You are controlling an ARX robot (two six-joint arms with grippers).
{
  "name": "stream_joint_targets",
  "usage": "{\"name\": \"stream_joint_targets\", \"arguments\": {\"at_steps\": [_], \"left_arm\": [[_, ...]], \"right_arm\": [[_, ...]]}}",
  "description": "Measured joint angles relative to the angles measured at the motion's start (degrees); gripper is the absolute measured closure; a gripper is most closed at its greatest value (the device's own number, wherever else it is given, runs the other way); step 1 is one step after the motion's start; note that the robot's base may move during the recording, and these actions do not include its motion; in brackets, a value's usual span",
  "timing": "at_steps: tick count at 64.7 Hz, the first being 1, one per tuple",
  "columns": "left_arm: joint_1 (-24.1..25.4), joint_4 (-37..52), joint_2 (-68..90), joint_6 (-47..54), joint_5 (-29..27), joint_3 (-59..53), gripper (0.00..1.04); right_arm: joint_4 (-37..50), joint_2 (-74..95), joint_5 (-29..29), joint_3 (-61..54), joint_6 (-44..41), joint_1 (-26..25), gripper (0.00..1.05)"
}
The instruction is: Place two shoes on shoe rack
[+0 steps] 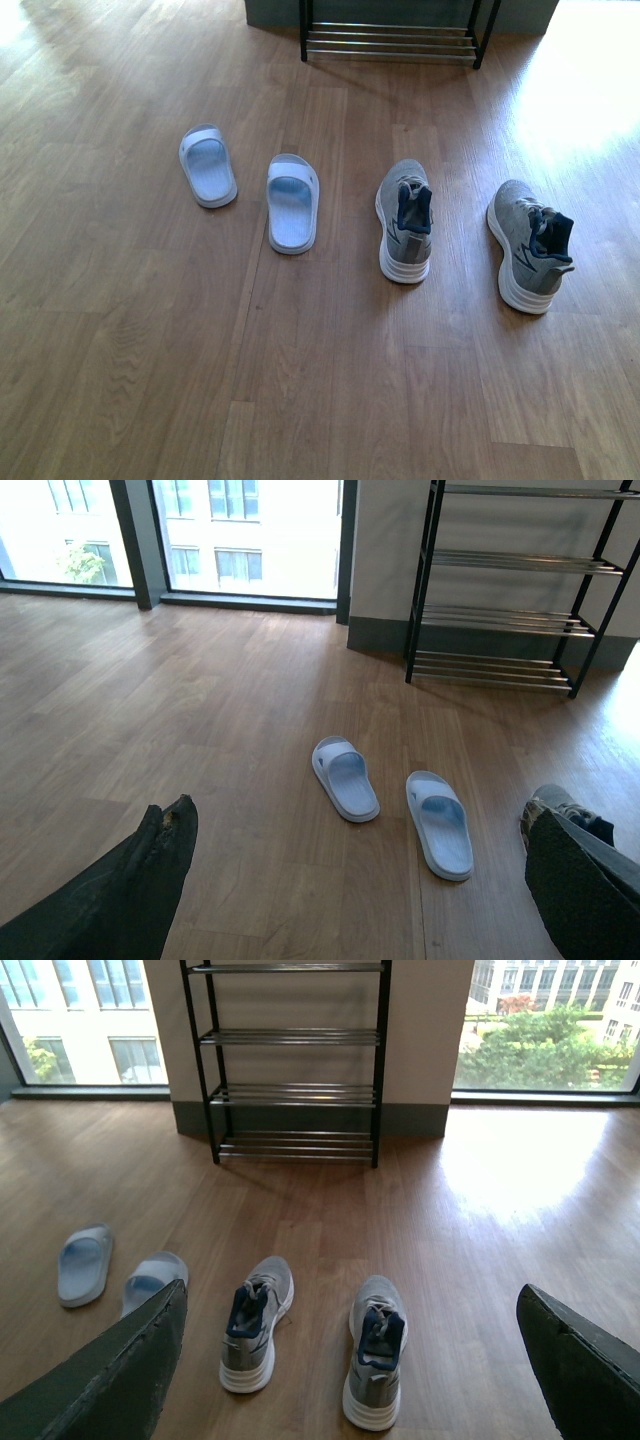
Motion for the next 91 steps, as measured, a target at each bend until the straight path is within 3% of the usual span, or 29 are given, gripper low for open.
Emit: {"name": "stream_joint_targets", "arguments": {"at_steps": [91], "left_arm": [[-0.02,0.0,0.0,0.0,-0.02,0.0,0.09]], "right_arm": [[0.0,0.0,0.0,0.0,0.0,0.0,0.09]]}}
